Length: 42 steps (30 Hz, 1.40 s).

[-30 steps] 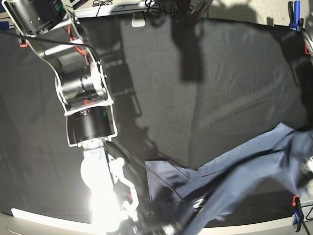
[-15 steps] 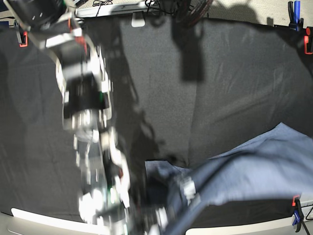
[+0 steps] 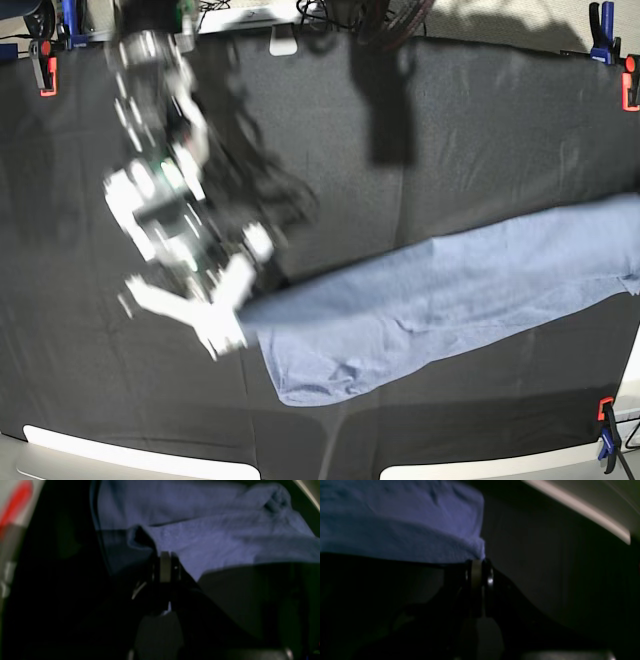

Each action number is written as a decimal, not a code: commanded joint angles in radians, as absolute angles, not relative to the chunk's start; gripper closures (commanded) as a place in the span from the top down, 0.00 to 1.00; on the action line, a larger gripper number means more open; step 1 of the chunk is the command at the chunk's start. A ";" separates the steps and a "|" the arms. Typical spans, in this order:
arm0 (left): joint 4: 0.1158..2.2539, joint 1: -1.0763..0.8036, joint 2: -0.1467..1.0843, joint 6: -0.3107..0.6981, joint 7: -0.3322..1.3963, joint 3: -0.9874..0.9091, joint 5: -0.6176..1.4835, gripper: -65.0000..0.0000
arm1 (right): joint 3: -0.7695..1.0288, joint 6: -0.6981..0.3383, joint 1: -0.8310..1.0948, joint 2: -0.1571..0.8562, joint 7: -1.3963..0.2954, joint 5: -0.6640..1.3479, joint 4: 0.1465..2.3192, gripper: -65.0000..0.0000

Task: Layout the t-shirt on the table in an organized manner, then fold the t-shirt properly

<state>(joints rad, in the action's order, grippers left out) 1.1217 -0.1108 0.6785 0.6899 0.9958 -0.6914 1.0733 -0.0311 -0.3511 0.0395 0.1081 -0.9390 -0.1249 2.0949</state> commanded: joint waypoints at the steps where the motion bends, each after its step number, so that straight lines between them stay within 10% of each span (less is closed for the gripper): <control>1: 1.139 -0.125 0.703 0.698 0.980 -0.716 1.102 0.00 | 0.001 -0.363 0.057 0.112 -0.928 -0.118 2.136 0.00; 21: 1.139 -0.413 0.679 0.698 1.045 -0.778 1.135 0.01 | 0.490 -0.543 0.491 0.197 -1.001 0.224 2.266 0.00; 27: 1.141 -0.412 0.686 0.698 1.056 -0.778 1.135 0.50 | 0.491 -0.550 0.476 0.201 -0.988 0.326 2.266 0.41; 42: 1.174 -0.090 0.710 0.698 0.822 -0.670 0.903 0.51 | 0.489 -0.553 0.183 0.216 -0.966 0.504 2.055 0.41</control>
